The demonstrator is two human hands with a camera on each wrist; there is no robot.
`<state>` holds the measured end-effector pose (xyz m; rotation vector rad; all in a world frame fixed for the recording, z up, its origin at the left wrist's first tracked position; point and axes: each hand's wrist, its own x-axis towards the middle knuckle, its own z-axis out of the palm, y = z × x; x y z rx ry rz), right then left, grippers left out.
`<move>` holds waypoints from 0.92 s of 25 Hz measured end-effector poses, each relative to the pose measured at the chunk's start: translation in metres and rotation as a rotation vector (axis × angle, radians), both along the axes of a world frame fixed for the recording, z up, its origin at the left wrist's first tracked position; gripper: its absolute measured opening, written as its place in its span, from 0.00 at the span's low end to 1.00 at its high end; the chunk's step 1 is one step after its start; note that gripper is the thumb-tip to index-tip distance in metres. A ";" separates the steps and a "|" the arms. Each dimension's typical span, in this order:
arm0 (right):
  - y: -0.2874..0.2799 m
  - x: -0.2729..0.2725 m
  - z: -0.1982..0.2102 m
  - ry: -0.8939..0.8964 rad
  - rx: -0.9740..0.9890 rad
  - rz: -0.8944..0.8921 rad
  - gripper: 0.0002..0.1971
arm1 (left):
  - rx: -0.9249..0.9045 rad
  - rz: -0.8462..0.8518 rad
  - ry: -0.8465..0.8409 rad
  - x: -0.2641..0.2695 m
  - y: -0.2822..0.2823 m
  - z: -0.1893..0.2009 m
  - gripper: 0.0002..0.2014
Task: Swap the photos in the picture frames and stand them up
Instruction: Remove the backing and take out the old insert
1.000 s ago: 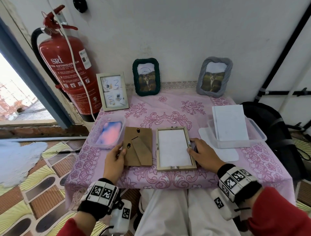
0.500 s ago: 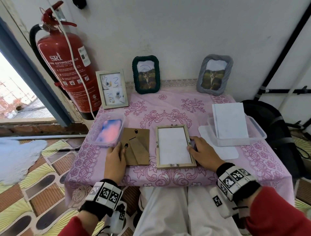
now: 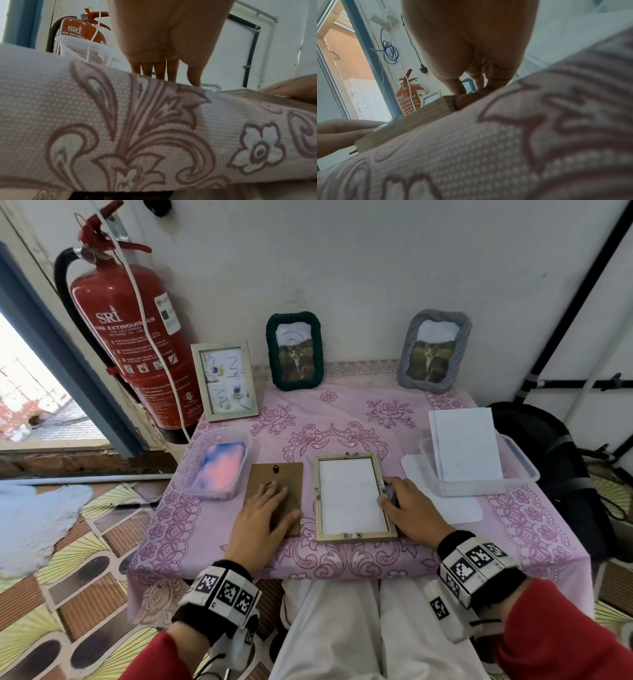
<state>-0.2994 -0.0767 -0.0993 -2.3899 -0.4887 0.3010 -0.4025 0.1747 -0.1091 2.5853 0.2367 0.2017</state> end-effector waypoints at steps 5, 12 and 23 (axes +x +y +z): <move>0.000 0.000 -0.001 0.001 -0.003 -0.002 0.20 | 0.030 -0.041 0.115 0.004 -0.003 0.001 0.32; 0.000 -0.001 -0.001 0.004 -0.002 -0.004 0.21 | 0.008 -0.022 0.084 0.011 -0.008 0.007 0.32; 0.000 -0.001 0.000 -0.003 0.007 -0.007 0.20 | 0.264 -0.506 0.335 0.069 -0.026 0.033 0.55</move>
